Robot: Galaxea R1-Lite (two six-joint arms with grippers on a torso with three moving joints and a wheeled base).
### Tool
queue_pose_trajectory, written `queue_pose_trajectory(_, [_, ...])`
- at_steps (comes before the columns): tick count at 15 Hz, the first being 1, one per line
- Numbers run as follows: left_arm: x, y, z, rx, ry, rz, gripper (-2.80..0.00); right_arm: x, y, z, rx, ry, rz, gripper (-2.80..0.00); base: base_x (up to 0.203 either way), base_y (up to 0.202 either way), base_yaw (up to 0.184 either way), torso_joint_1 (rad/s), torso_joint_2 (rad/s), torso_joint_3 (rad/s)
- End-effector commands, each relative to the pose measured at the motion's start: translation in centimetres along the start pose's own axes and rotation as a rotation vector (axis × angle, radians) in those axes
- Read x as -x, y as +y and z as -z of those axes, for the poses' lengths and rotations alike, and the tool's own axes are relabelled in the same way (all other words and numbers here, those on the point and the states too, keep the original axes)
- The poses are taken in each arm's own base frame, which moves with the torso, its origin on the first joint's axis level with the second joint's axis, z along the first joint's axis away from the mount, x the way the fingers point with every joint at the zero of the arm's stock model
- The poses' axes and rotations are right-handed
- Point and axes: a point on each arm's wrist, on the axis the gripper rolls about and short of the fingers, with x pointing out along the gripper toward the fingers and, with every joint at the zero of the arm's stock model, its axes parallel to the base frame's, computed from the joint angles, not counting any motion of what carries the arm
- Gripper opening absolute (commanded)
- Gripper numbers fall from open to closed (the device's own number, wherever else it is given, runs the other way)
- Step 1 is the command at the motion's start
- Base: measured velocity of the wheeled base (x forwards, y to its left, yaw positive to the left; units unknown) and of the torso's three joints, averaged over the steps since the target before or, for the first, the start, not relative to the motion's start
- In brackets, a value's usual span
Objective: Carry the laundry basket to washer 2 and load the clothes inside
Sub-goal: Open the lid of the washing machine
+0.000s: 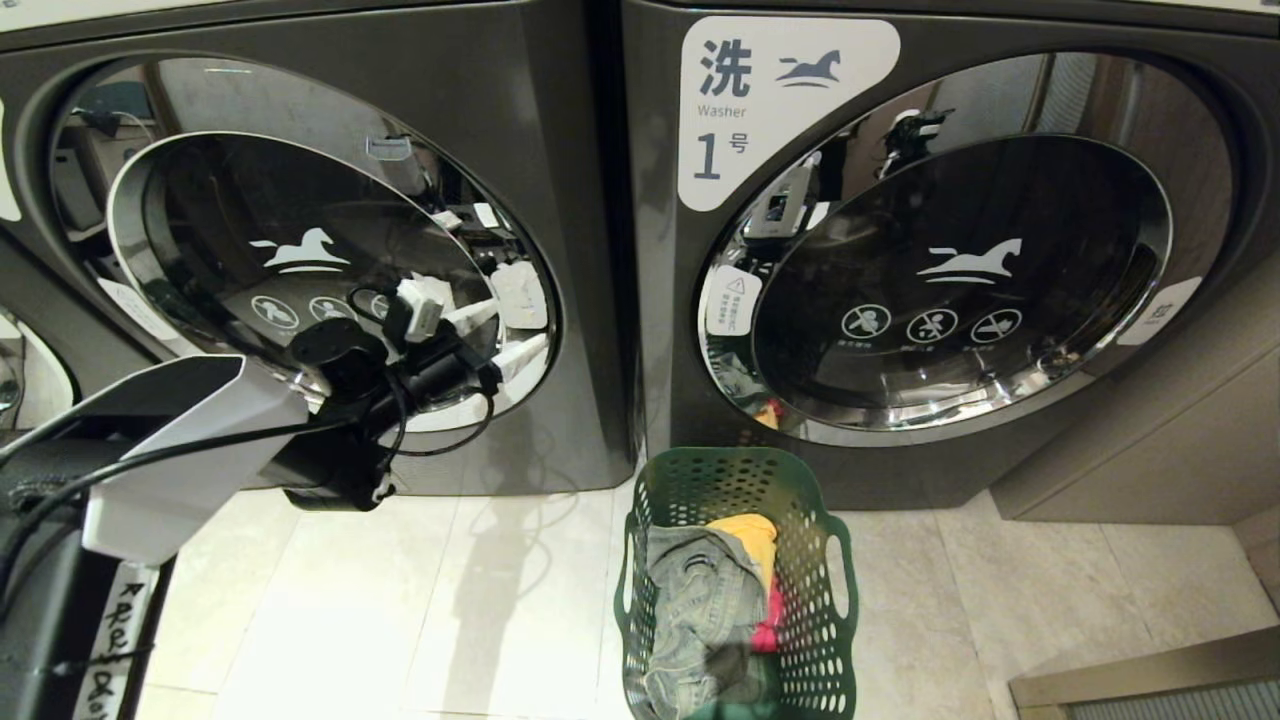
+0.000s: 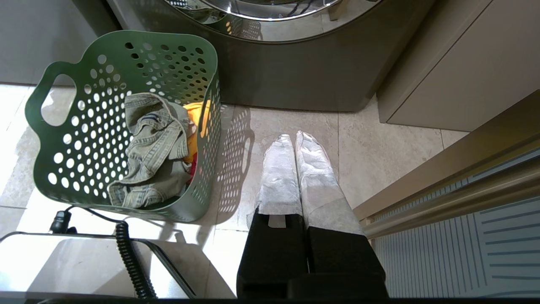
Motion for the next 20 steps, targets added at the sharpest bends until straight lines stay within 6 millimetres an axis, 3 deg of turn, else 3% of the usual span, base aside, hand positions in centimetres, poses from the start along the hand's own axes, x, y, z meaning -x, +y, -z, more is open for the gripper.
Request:
queue_pose_trajectory(1, [-0.2,0.5,0.5,0.007,-0.012,0.005,0.0,0.0,0.0,0.0,0.001,0.001,-0.001,-2.8,0.0,0.0,0.0,0.0,0.0,0.0])
queue_pose_trajectory(5, [-0.9,2.5,0.4,-0.013,-0.061,-0.017,0.0,0.0,0.0,0.0,0.001,0.001,-0.001,-2.8,0.0,0.0,0.0,0.0,0.0,0.0])
queue_pose_trajectory(8, [-0.3,4.7,0.5,-0.039,-0.07,-0.048,0.0,0.0,0.0,0.0,0.001,0.001,-0.001,-2.8,0.0,0.0,0.0,0.0,0.0,0.0])
queue_pose_trajectory(14, [-0.3,4.6,0.3,-0.029,-0.07,0.045,0.0,0.0,0.0,0.0,0.001,0.001,-0.001,-2.8,0.0,0.0,0.0,0.0,0.0,0.0])
queue_pose_trajectory(20, [-0.3,4.7,-0.1,-0.051,-0.08,0.017,0.0,0.0,0.0,0.0,0.001,0.001,-0.001,-2.8,0.0,0.0,0.0,0.0,0.0,0.0])
